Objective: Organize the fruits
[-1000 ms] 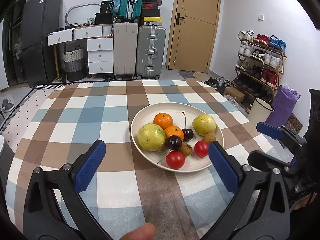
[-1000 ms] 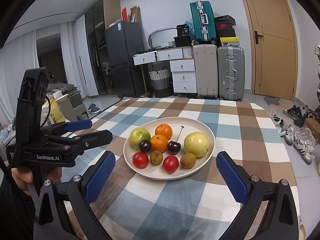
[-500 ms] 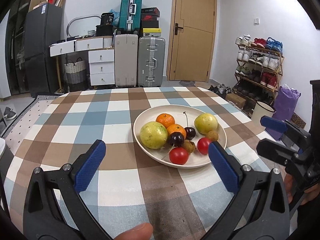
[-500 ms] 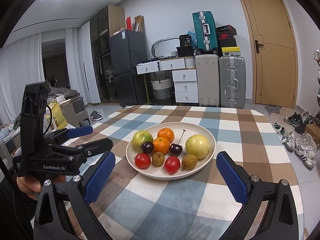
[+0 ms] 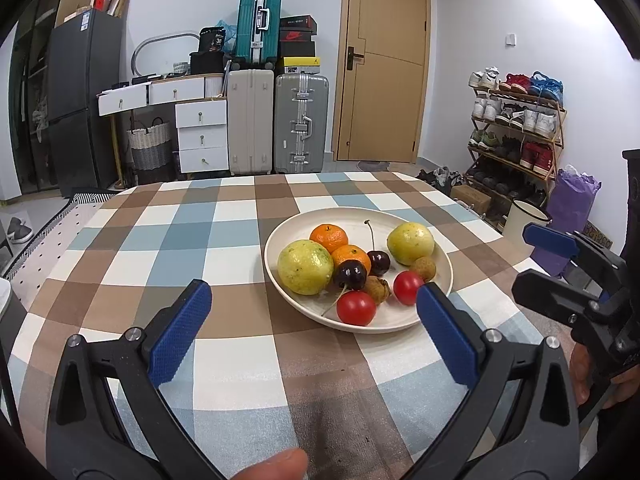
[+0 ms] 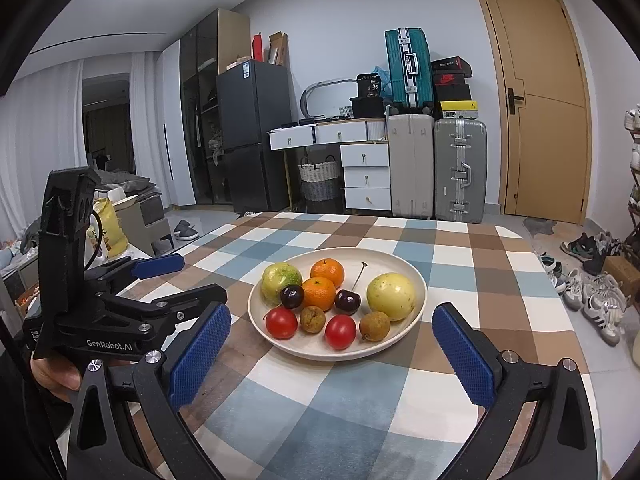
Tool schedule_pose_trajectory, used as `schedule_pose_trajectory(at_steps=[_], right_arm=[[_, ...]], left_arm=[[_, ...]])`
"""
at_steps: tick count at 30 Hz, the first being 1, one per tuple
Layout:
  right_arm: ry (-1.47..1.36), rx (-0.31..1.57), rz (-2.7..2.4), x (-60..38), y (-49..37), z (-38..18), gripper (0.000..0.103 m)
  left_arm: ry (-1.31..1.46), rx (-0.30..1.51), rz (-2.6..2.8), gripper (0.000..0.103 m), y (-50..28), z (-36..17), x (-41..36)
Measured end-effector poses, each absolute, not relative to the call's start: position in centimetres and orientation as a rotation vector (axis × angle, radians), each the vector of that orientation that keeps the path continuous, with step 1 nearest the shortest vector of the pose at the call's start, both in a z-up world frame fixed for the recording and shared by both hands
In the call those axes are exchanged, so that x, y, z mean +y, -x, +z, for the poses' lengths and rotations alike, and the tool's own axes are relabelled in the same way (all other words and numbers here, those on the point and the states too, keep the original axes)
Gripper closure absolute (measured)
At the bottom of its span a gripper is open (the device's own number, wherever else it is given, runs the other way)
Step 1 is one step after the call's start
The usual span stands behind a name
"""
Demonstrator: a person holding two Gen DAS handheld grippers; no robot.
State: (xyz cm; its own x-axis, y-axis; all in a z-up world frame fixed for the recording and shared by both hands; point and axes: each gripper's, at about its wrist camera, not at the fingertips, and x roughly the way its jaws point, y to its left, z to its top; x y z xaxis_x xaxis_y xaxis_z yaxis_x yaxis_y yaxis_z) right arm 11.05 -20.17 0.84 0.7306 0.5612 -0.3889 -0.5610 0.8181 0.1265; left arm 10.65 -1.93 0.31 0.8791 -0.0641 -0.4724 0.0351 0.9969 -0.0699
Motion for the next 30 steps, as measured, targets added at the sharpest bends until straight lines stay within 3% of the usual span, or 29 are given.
schedule_pose_trajectory(at_steps=[30], right_arm=[[-0.001,0.426,0.618,-20.2,-11.06,0.81,0.0]], left_arm=[[0.064,0.494,-0.051,0.001,-10.52,0.27,-1.75]])
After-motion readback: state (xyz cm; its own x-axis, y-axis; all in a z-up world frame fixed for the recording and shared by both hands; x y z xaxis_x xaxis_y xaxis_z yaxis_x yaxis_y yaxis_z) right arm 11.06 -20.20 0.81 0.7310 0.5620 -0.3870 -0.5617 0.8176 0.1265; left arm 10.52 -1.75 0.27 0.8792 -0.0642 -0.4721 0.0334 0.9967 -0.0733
